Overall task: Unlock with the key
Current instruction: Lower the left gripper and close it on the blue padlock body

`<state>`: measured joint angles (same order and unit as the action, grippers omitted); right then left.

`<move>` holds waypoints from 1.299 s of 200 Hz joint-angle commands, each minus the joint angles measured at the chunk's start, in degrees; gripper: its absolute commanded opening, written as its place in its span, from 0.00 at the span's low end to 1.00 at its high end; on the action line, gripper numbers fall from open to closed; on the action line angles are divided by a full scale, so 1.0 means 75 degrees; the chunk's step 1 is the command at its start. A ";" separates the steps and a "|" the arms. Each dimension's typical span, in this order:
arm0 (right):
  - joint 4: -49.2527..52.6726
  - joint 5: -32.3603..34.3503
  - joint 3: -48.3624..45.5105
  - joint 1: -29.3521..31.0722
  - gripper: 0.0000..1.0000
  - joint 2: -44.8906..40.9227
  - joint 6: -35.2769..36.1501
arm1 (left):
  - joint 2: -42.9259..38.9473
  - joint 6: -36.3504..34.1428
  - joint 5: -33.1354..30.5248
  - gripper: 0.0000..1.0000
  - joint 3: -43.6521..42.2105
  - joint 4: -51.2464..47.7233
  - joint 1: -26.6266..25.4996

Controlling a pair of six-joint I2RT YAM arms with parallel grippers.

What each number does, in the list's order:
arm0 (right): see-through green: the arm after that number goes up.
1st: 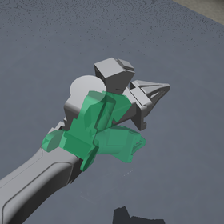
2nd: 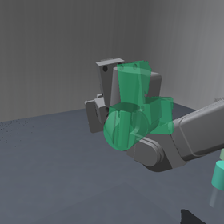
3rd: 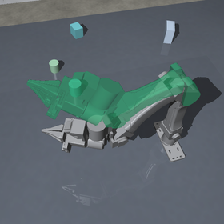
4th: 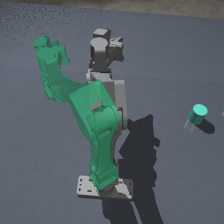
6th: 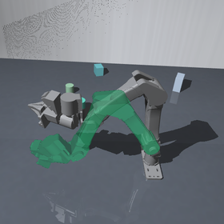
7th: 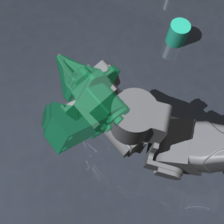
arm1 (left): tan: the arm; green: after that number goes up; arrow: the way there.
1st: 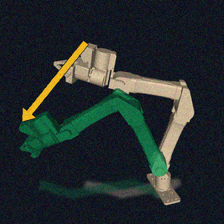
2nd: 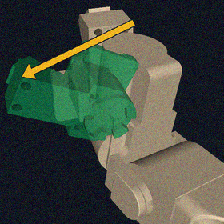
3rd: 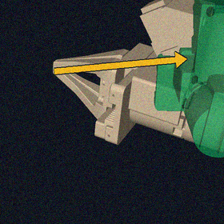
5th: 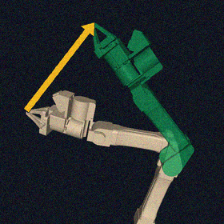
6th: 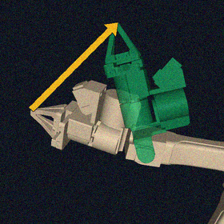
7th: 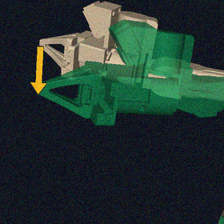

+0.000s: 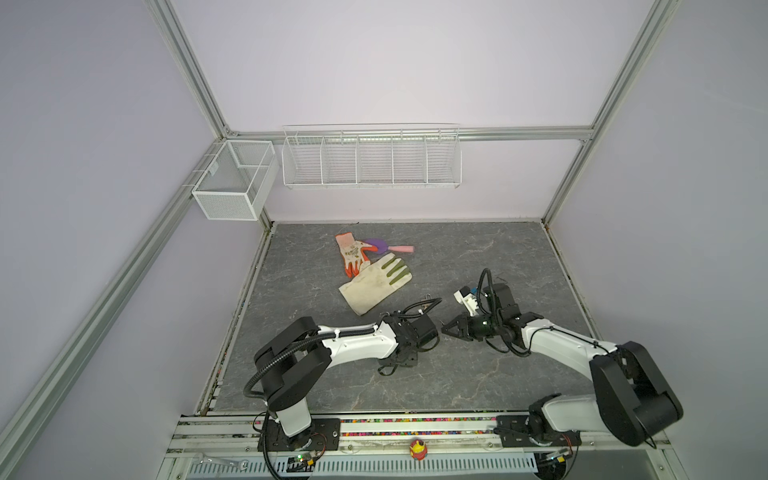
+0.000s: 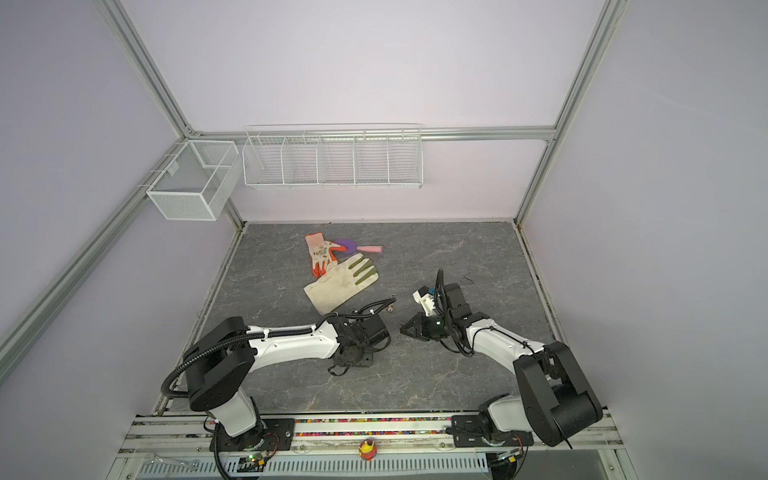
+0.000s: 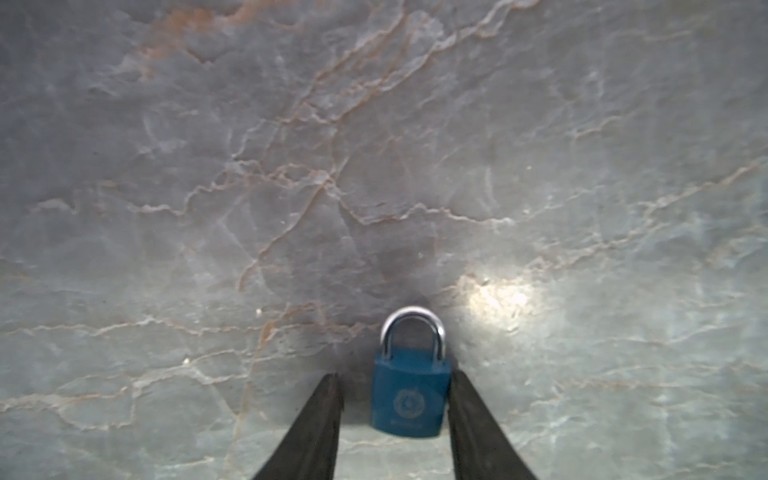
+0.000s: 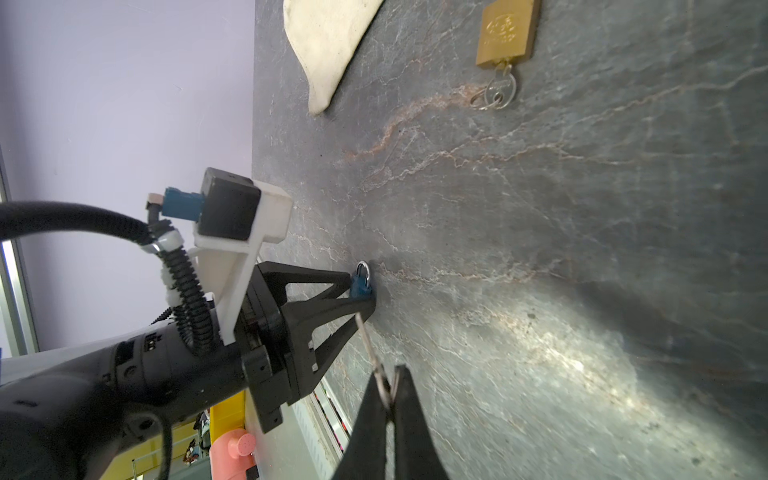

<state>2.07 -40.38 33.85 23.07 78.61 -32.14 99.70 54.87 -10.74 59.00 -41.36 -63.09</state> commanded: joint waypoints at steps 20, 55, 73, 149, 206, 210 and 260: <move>-0.0051 -0.0124 0.0116 -0.0031 0.07 0.0053 0.0078 | 0.0360 0.0131 -0.0325 0.40 0.0202 -0.0474 -0.0096; -0.0073 -0.0122 0.0128 -0.0036 0.07 0.0089 0.0068 | 0.0461 0.0285 -0.0561 0.38 0.0184 -0.0828 -0.0096; -0.0056 -0.0133 0.0140 -0.0040 0.07 0.0122 0.0084 | 0.0419 0.0258 -0.0466 0.37 0.0071 -0.0725 -0.0096; -0.0041 -0.0160 0.0210 -0.0032 0.07 0.0265 0.0043 | 0.0287 0.0680 0.0136 0.34 -0.0390 -0.0219 -0.0046; -0.0055 -0.0159 0.0307 -0.0039 0.07 0.0399 -0.0015 | 0.0268 0.1227 0.0236 0.32 -0.0675 -0.0003 0.0055; -0.0061 -0.0165 0.0321 -0.0036 0.07 0.0413 -0.0026 | 0.0293 0.1225 0.0227 0.32 -0.0662 -0.0013 0.0065; -0.0071 -0.0159 0.0323 -0.0036 0.07 0.0464 -0.0062 | 0.0501 0.1114 0.0220 0.28 -0.0503 -0.0086 0.0080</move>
<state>1.89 -40.40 35.31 23.07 81.56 -32.40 98.87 62.11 -11.70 57.17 -38.87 -62.96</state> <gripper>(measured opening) 0.066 0.292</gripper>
